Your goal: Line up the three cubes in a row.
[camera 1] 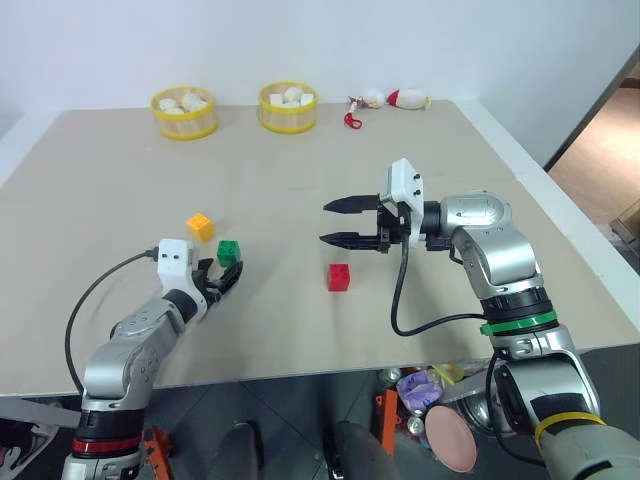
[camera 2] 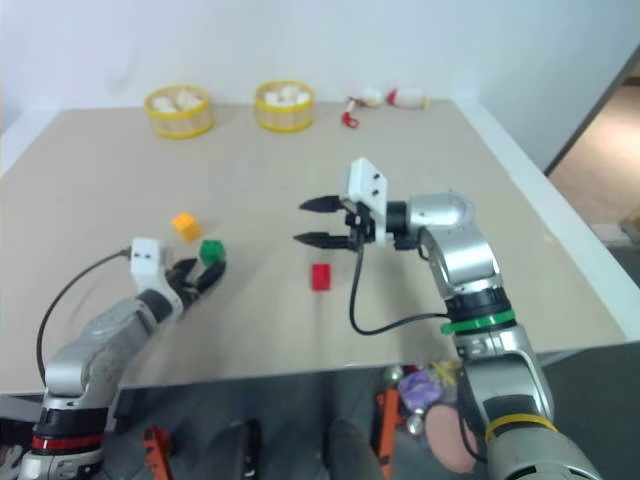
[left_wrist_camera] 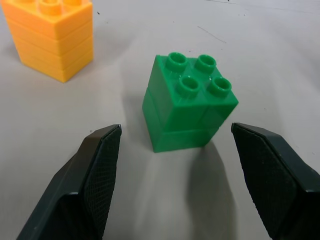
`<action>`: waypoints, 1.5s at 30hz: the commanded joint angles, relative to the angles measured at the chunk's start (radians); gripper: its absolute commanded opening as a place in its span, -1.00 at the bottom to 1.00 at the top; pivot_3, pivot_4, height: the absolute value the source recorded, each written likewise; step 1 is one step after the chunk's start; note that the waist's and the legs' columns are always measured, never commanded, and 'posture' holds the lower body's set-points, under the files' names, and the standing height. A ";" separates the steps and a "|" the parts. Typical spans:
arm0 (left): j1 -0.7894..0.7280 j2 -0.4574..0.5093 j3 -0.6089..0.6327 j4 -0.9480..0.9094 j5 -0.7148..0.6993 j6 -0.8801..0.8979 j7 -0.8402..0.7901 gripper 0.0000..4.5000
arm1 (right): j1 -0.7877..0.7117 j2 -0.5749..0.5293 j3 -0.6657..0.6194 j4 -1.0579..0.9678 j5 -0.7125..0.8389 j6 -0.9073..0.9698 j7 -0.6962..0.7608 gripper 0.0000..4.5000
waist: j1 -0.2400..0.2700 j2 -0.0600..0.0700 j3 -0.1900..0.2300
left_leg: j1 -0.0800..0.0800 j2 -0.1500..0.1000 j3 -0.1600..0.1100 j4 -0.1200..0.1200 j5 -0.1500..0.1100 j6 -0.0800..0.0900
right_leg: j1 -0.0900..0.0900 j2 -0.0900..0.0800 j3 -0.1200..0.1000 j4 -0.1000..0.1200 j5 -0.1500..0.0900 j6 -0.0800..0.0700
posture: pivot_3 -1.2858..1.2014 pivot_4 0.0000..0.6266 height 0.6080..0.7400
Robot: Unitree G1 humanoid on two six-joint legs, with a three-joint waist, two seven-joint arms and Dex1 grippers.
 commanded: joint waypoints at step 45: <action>-0.132 0.224 -0.020 0.006 -0.037 -0.147 -0.571 -0.44 | -0.028 -0.020 -0.012 -0.021 0.045 0.004 0.028 0.18 | 0.008 0.000 0.000 | -0.003 -0.004 0.000 -0.003 -0.003 -0.003 | -0.005 -0.001 0.003 -0.002 -0.002 0.007 | 0.03 -0.52 1.00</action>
